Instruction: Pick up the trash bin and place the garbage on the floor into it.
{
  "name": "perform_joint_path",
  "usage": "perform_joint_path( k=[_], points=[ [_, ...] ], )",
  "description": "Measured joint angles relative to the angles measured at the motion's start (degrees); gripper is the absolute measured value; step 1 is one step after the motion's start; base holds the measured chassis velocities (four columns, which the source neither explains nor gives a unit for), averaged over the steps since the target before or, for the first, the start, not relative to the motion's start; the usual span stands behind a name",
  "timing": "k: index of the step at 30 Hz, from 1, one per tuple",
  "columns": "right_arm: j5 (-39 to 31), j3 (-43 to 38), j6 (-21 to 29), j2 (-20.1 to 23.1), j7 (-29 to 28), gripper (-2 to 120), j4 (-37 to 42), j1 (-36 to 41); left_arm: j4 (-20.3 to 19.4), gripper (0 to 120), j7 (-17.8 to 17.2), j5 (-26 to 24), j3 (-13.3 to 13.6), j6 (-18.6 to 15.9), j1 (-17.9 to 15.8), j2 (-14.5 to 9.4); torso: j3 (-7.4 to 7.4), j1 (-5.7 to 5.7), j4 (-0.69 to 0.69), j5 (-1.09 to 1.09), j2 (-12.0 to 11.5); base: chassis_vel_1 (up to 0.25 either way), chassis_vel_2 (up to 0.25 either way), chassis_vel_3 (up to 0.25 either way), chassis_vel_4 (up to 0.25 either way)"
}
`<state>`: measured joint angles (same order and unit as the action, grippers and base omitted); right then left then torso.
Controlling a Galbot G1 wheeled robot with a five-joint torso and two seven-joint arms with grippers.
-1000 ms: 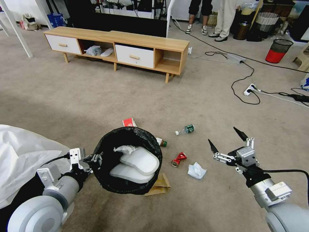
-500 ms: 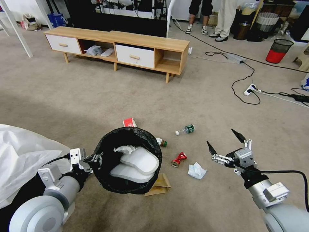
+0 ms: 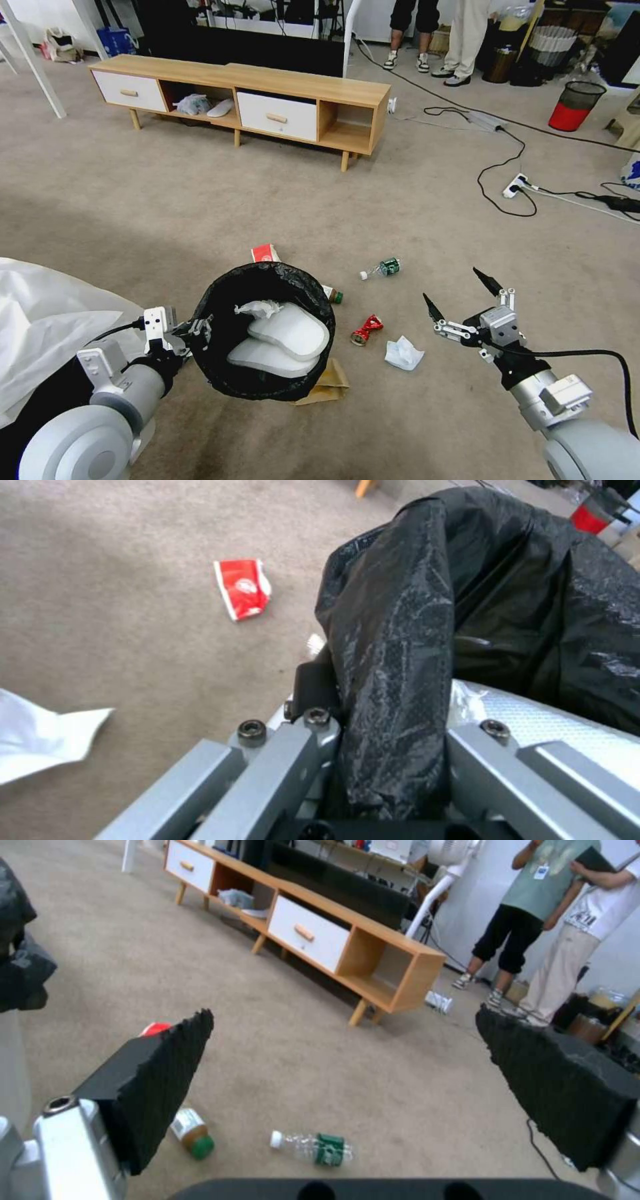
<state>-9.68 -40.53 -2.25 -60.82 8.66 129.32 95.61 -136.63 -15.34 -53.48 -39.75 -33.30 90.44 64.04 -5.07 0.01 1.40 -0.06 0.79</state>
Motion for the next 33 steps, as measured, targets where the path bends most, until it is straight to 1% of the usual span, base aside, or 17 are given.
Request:
perform_joint_path(
  k=[5,8,12,18,23,33],
  points=[
    [-0.41,0.45,0.01,0.66,0.02,100,-0.16,-0.37,-0.05,0,0.00,0.00,-0.02,0.01,0.08,0.10,0.00,0.00,0.01,0.02,0.00,-0.193,-0.195,0.195,0.158],
    [-0.58,0.57,0.04,0.98,0.02,100,-0.22,-0.50,-0.05,0,0.01,0.02,-0.03,0.02,0.10,0.12,0.00,0.00,0.01,0.03,0.00,-0.120,-0.085,0.121,0.084],
    [-0.88,0.72,0.39,1.60,0.02,100,-0.25,-0.42,0.03,0,0.01,0.08,0.00,0.03,-0.04,0.15,0.00,0.00,0.01,-0.02,0.00,0.011,0.013,-0.004,-0.009],
    [-1.38,1.06,1.18,2.34,0.18,100,-0.23,-0.48,0.31,0,0.00,0.14,0.19,0.07,-0.22,0.20,0.00,0.00,-0.01,-0.01,0.00,0.012,0.017,-0.005,-0.004],
    [-1.72,1.83,1.38,2.88,0.25,100,-0.34,-0.68,0.41,0,0.00,0.23,0.28,0.09,-0.24,0.30,0.00,0.00,0.00,-0.01,0.00,-0.066,-0.054,0.064,0.050],
    [-1.65,3.16,1.10,3.26,0.76,100,-0.88,-1.31,0.70,0,0.26,0.70,0.43,0.31,-0.18,0.65,0.00,0.00,0.00,0.01,0.00,-0.187,-0.177,0.198,0.181]
  ],
)
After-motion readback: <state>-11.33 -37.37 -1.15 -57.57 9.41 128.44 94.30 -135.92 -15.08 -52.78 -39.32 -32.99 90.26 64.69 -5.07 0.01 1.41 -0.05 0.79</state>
